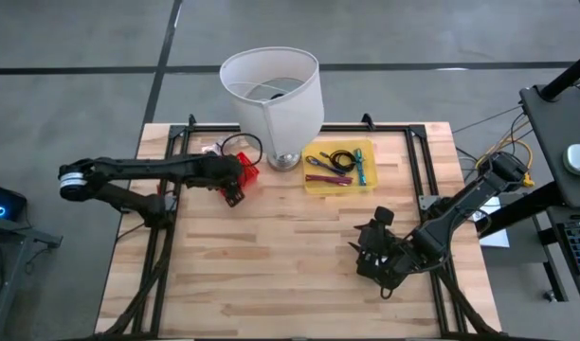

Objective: Pick and place items into bin
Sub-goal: Return to Home Position

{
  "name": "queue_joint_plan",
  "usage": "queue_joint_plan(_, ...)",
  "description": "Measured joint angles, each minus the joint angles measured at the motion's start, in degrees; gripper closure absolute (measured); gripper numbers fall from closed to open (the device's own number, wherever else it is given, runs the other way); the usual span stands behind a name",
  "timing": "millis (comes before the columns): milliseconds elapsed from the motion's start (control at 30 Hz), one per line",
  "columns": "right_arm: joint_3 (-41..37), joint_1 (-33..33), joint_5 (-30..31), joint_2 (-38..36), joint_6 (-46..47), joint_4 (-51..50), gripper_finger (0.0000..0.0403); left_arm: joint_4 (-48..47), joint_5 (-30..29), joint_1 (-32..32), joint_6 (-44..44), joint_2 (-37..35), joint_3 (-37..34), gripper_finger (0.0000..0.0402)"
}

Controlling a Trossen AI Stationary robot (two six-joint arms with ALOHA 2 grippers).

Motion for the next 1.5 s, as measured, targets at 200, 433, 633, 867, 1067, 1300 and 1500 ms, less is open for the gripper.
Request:
queue_joint_plan(200, 0.0, 0.0, 0.0, 0.0, 0.0, 0.0, 0.0197, 4.0, 3.9, -2.4, 1.0, -5.7, -0.3, 0.0224)
queue_joint_plan(433, 0.0, 0.0, 0.0, 0.0, 0.0, -0.2, 0.0197, 18.6, 14.7, -4.5, 2.7, -13.5, -4.1, 0.0354)
queue_joint_plan(633, -0.1, 0.0, 0.0, 0.0, 1.6, -0.1, 0.0197, 46.1, 15.8, -8.0, -0.6, -21.2, -14.9, 0.0392)
queue_joint_plan(867, -0.1, 0.0, 0.0, 0.0, 1.7, -0.1, 0.0197, 58.5, 15.6, -12.7, -2.0, -32.7, -27.5, 0.0401)
queue_joint_plan(1067, -0.1, 0.0, 0.0, 0.0, 1.4, -0.1, 0.0197, 59.4, 13.2, -13.5, -2.0, -43.7, -33.6, 0.0401)
queue_joint_plan(1300, -0.2, -0.4, 4.2, -0.1, 14.1, 0.0, 0.0197, 60.0, 12.4, -13.5, 2.4, -56.0, -39.5, 0.0401)
queue_joint_plan(1500, -1.1, -1.2, 16.5, -0.2, 21.6, 0.6, 0.0198, 59.2, 10.5, -13.5, 2.3, -65.4, -44.5, 0.0402)
